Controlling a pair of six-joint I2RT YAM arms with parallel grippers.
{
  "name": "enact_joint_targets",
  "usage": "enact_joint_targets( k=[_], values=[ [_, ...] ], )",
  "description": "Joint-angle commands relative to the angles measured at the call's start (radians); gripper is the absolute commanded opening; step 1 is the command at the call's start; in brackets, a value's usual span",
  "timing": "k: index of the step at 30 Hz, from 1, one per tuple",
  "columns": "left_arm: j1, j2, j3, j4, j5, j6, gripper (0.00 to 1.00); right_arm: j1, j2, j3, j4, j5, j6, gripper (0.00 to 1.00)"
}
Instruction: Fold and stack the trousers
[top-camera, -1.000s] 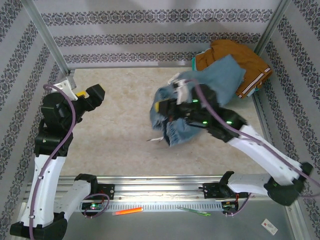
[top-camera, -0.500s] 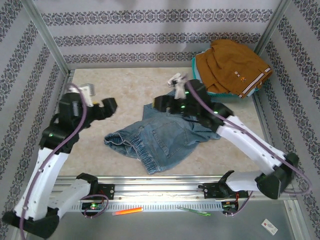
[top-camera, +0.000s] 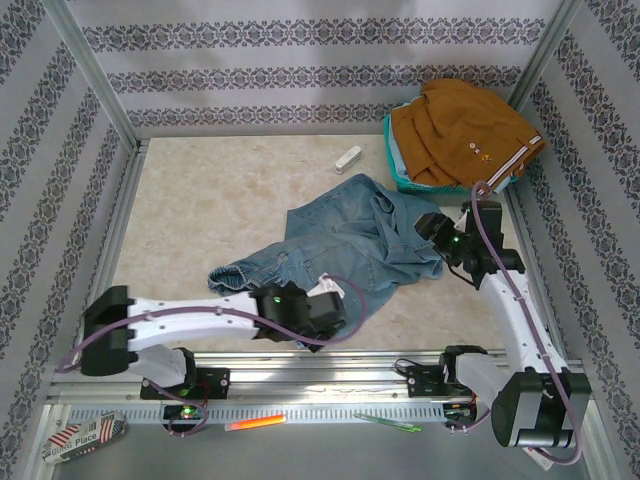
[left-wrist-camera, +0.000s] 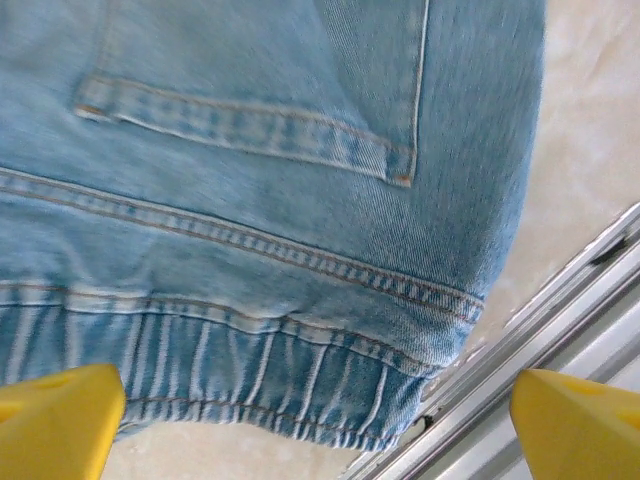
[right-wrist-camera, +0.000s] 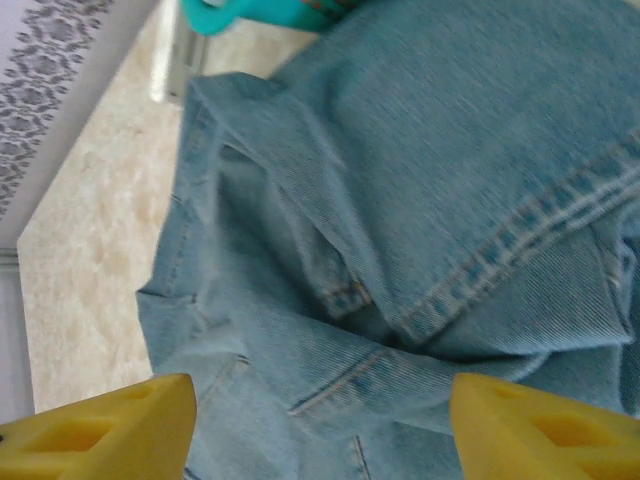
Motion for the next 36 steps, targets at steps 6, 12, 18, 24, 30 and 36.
enact_joint_targets(
  k=[6,12,18,24,30,36],
  values=[
    [-0.006,0.243,0.012,0.106,0.003,0.045,0.89,-0.071,0.004,-0.103,0.086,-0.14,0.006,0.71],
    [-0.005,0.364,0.028,0.122,0.03,0.05,0.38,-0.094,0.01,-0.125,0.068,-0.178,-0.025,0.7],
    [0.0,0.19,0.11,-0.001,-0.077,0.003,0.0,-0.111,-0.009,-0.132,0.059,-0.178,-0.041,0.69],
    [0.131,-0.204,0.22,-0.012,-0.087,0.034,0.0,-0.118,-0.033,-0.1,0.031,-0.162,-0.045,0.68],
    [0.401,-0.326,0.335,-0.05,-0.03,0.096,0.0,-0.117,-0.043,-0.101,0.029,-0.135,-0.025,0.69],
    [0.617,-0.346,0.372,-0.039,0.072,0.102,0.0,-0.106,-0.008,-0.157,0.079,-0.166,0.02,0.69]
  ],
)
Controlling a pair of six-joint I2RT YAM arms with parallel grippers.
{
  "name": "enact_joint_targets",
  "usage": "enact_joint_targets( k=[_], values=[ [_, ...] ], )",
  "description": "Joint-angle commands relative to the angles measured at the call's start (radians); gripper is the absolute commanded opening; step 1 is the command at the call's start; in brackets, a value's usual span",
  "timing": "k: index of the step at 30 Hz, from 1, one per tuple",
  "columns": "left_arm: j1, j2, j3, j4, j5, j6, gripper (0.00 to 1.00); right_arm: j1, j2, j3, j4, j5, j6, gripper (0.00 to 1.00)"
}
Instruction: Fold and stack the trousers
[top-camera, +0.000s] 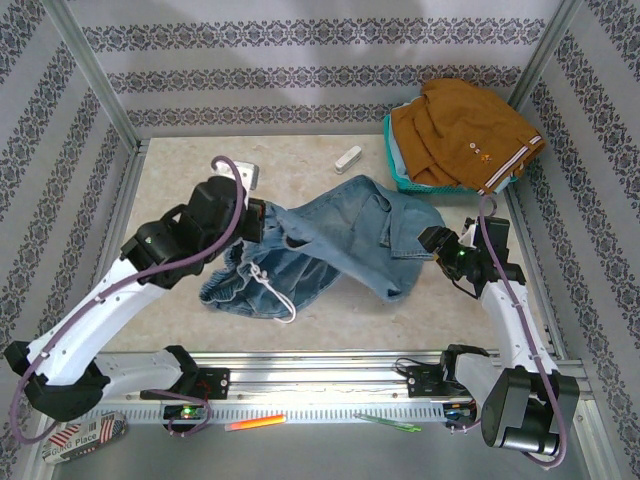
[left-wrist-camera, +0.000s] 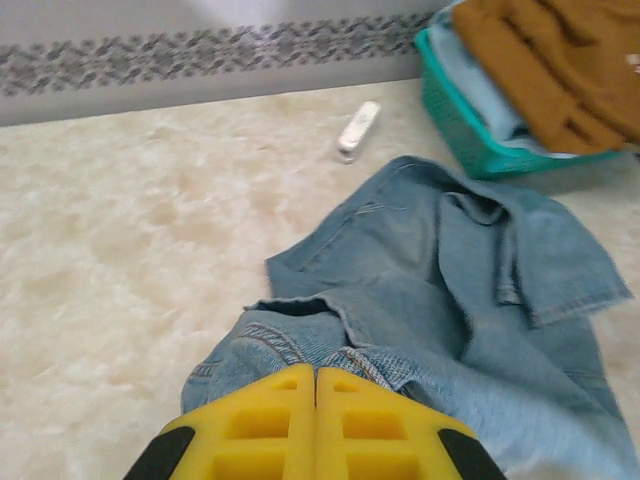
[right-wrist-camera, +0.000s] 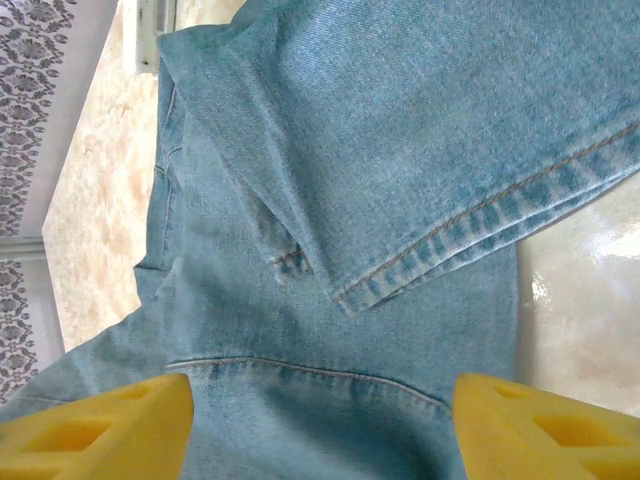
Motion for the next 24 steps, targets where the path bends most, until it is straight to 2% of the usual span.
enact_joint_targets(
  k=[1,9,12,17,18,19,21,23,24],
  values=[
    [0.06,-0.015,0.009,-0.018,0.058,0.024,0.0,0.014,0.025,-0.041,0.035,-0.017,0.028,0.69],
    [0.222,-0.131,-0.119,0.009,0.133,-0.013,0.0,0.158,0.146,-0.122,0.124,0.053,0.075,0.71],
    [0.245,-0.135,-0.123,0.002,0.149,-0.006,0.0,0.222,0.214,-0.136,0.166,0.074,0.104,0.7],
    [0.26,-0.134,-0.118,0.002,0.162,0.004,0.0,0.258,0.325,-0.141,0.234,0.067,0.144,0.69],
    [0.263,-0.137,-0.118,0.003,0.164,0.006,0.0,0.26,0.347,-0.138,0.26,0.059,0.144,0.65],
    [0.265,-0.139,-0.117,0.003,0.167,0.007,0.0,0.26,0.365,-0.134,0.29,0.049,0.143,0.56],
    [0.271,-0.142,-0.116,0.004,0.168,0.008,0.0,0.252,0.385,-0.1,0.295,0.042,0.136,0.24],
    [0.278,-0.148,-0.11,0.0,0.168,0.012,0.0,0.238,0.351,-0.075,0.273,0.039,0.125,0.06],
    [0.282,-0.151,-0.102,-0.008,0.168,0.014,0.0,0.231,0.306,-0.071,0.261,0.042,0.122,0.0]
  ],
)
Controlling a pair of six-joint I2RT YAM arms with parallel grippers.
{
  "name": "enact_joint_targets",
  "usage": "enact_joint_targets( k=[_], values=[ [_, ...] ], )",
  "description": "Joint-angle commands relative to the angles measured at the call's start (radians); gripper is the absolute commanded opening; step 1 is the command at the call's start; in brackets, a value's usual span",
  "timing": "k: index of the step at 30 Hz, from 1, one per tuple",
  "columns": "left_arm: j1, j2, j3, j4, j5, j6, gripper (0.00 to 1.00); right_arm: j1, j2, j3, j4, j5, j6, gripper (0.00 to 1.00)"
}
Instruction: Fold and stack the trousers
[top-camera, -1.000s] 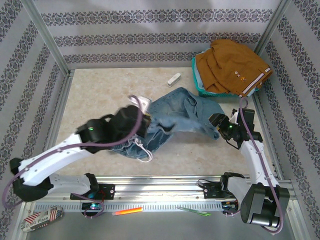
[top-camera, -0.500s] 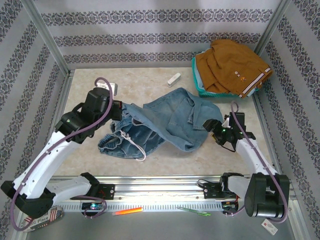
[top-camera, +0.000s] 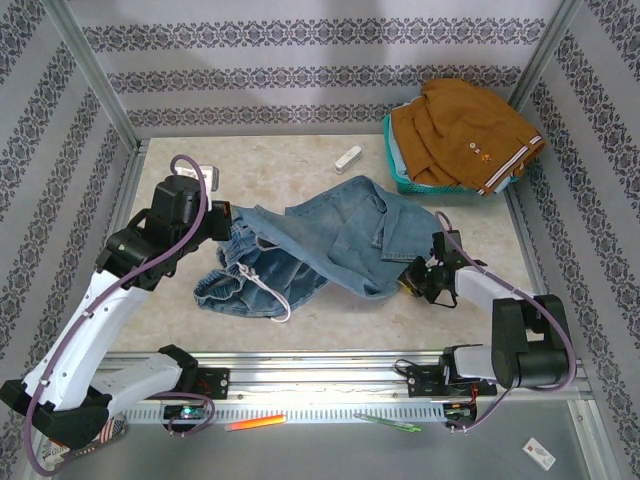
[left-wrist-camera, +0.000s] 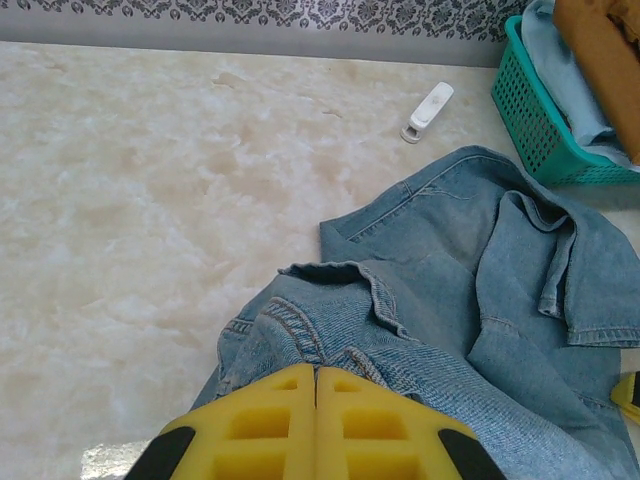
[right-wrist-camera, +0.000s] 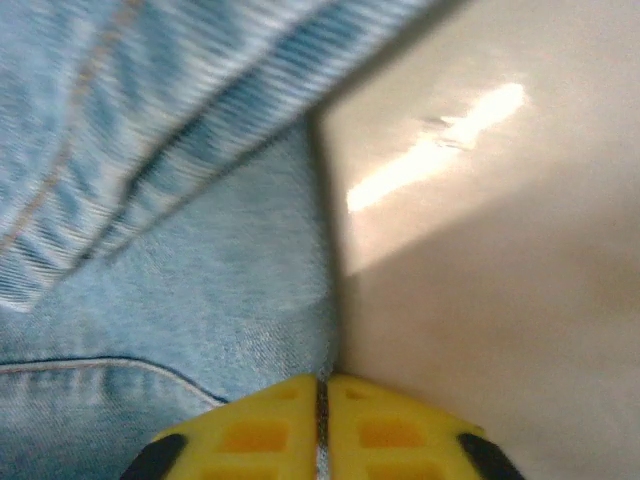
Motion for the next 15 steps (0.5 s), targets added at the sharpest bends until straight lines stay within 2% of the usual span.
enact_joint_targets(
  k=[1,8,15],
  values=[
    [0.026,-0.035,0.029,-0.004,-0.011,0.018,0.0,0.002,-0.087,0.055,0.09,-0.017,-0.014,0.0],
    [0.049,-0.077,0.119,-0.066,-0.015,0.046,0.0,-0.076,-0.53,0.165,-0.195,0.054,-0.078,0.0],
    [0.05,-0.108,0.225,-0.125,-0.014,0.049,0.0,-0.088,-0.674,0.437,-0.416,0.053,-0.151,0.0]
  ],
)
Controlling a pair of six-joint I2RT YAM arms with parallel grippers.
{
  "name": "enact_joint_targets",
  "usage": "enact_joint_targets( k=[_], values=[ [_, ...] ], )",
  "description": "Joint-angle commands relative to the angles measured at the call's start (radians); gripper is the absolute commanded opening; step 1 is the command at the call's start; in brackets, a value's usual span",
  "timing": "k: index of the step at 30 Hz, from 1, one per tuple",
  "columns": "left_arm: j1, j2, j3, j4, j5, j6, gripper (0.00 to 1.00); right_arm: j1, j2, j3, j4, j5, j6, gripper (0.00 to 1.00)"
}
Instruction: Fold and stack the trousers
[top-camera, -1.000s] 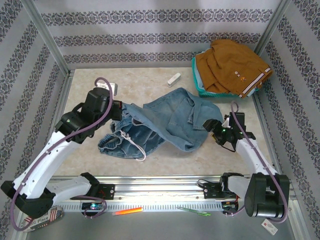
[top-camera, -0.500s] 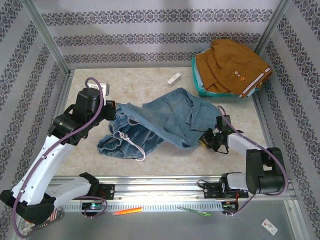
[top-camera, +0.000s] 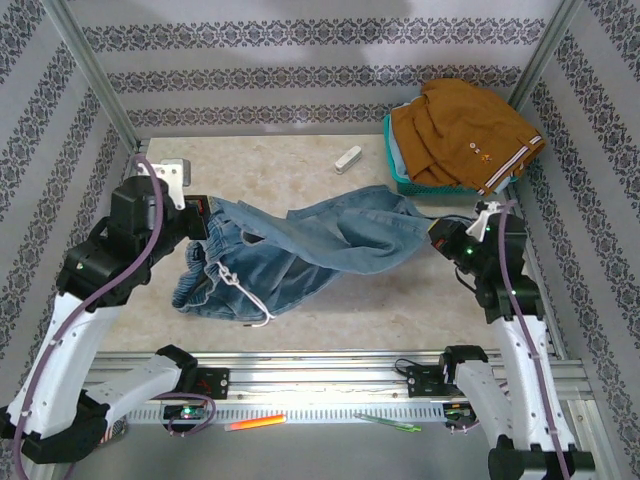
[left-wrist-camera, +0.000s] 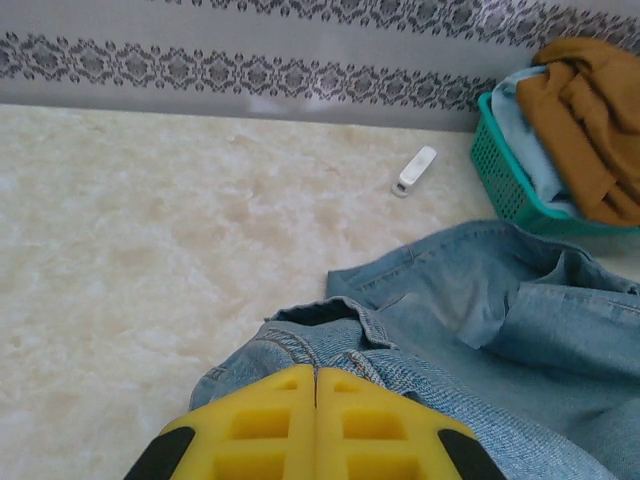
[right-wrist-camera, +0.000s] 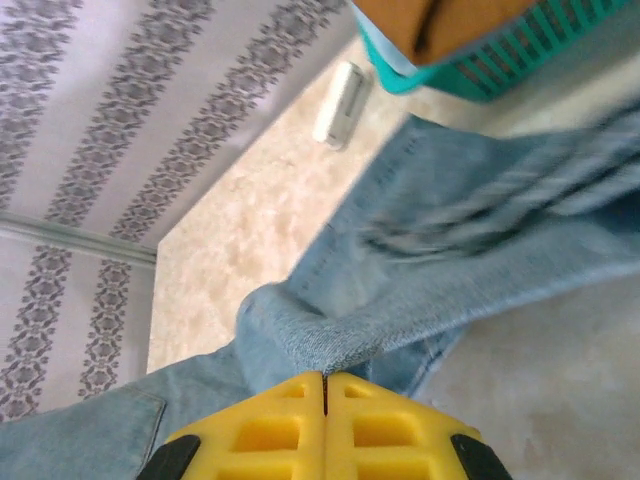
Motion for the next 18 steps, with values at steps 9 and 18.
enact_joint_targets(
  k=[9,18],
  values=[
    [0.016,-0.14,0.159,-0.109,-0.028,0.0,0.0,-0.006,-0.097,0.392,-0.238,-0.031,-0.044,0.0],
    [0.017,-0.179,0.013,-0.067,-0.248,0.002,0.0,0.013,0.155,0.338,-0.103,-0.099,-0.129,0.0]
  ],
)
